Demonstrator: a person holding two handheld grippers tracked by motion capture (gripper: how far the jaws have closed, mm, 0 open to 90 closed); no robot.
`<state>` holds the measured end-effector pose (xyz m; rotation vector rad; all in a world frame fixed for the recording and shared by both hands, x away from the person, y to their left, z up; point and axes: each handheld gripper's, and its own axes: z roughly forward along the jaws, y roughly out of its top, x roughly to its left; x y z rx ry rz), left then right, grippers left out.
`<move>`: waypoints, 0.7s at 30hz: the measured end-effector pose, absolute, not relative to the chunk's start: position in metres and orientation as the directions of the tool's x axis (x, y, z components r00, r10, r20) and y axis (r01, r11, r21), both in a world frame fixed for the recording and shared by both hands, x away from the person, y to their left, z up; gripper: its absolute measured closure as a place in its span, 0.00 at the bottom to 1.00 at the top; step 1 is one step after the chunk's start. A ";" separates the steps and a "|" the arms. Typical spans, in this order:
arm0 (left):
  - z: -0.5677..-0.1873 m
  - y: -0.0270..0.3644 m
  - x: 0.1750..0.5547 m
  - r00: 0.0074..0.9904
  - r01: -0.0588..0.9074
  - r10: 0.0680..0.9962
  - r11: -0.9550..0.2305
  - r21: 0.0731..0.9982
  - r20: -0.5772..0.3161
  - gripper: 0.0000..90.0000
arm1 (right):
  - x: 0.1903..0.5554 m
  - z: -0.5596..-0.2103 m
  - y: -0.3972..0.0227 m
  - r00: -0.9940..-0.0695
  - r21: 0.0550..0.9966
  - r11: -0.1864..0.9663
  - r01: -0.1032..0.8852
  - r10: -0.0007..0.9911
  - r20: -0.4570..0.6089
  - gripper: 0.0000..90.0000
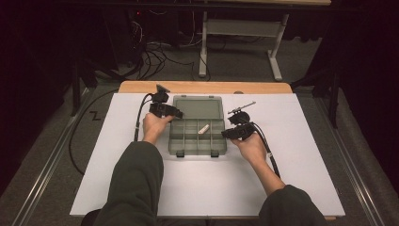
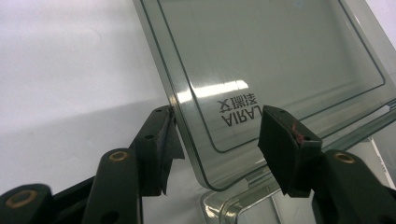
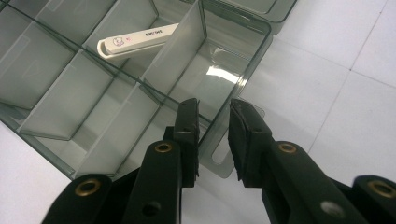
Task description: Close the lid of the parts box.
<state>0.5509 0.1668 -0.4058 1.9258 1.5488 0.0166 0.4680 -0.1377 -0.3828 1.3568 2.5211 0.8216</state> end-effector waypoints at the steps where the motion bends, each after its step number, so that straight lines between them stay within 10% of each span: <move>1: -0.404 0.167 0.550 0.304 0.863 0.876 -0.087 0.497 -0.375 0.51 | 0.468 -0.383 -0.138 -0.574 0.538 0.436 0.722 0.811 0.113 0.84; 21: -0.384 0.168 0.539 0.360 0.809 0.878 -0.125 0.574 -0.316 0.58 | 0.467 -0.383 -0.137 -0.575 0.543 0.439 0.716 0.812 0.102 0.84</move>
